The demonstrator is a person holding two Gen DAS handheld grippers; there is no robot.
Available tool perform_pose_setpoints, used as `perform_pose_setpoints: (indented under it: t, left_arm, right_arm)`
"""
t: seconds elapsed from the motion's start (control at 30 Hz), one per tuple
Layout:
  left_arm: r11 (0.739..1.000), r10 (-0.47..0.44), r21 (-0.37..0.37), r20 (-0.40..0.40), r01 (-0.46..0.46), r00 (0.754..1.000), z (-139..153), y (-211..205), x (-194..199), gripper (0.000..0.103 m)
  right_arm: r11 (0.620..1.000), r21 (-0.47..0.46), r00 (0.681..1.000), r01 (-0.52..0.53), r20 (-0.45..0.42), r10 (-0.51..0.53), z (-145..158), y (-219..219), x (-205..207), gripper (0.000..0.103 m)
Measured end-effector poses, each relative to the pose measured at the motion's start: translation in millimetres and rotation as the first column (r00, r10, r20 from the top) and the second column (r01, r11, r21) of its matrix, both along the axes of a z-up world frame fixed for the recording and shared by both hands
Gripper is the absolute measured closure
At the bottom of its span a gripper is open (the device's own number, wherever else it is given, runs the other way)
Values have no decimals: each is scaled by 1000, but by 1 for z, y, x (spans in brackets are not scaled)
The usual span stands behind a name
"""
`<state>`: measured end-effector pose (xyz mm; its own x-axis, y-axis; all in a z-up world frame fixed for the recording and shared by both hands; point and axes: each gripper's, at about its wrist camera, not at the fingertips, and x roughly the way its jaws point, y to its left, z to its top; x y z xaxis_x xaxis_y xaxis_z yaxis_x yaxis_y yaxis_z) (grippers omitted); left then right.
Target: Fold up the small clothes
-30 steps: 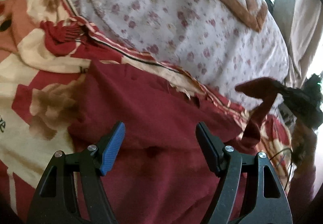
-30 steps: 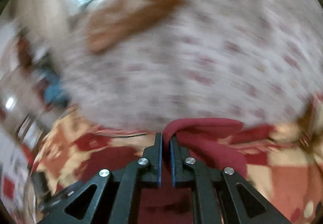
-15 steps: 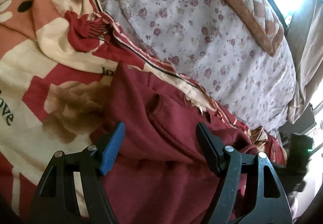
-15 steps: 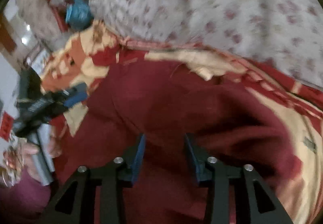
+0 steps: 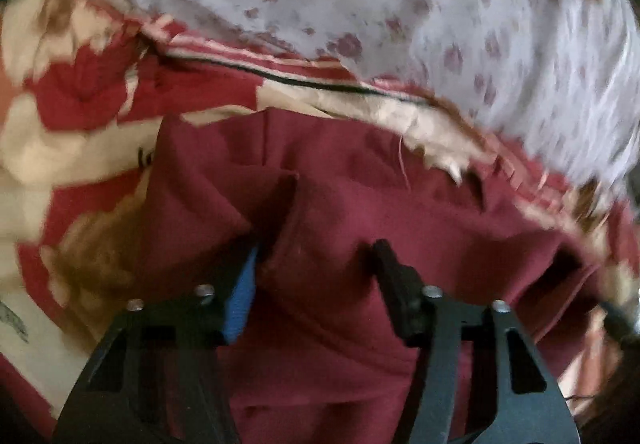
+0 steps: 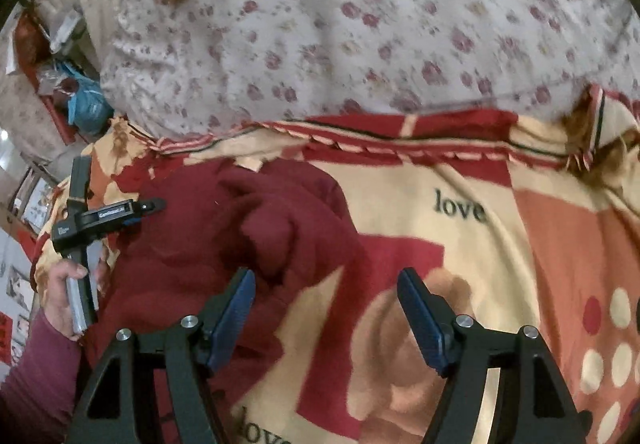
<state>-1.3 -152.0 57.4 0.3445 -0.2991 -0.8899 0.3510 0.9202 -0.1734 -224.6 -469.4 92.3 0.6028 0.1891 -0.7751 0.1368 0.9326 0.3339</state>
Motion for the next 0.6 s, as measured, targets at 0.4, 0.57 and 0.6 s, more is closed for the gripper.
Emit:
perform_pose_setpoints:
  t: [0.4,0.57,0.6]
  left_arm:
    - [994,15,-111,64,-8,998,50,28,8,91]
    - [986,88,-148,81,-76,993,59,59,11,91]
    - [985,99,-145,71,-88,992,53,63,10,91]
  right_arm:
    - [998,14,998,-68,-9,68,-15,33,13,32]
    - [999,43,1000,-24,3,24,-19,34,20,32]
    - [999,52,1000,-14,8,13,-20,33,21,33]
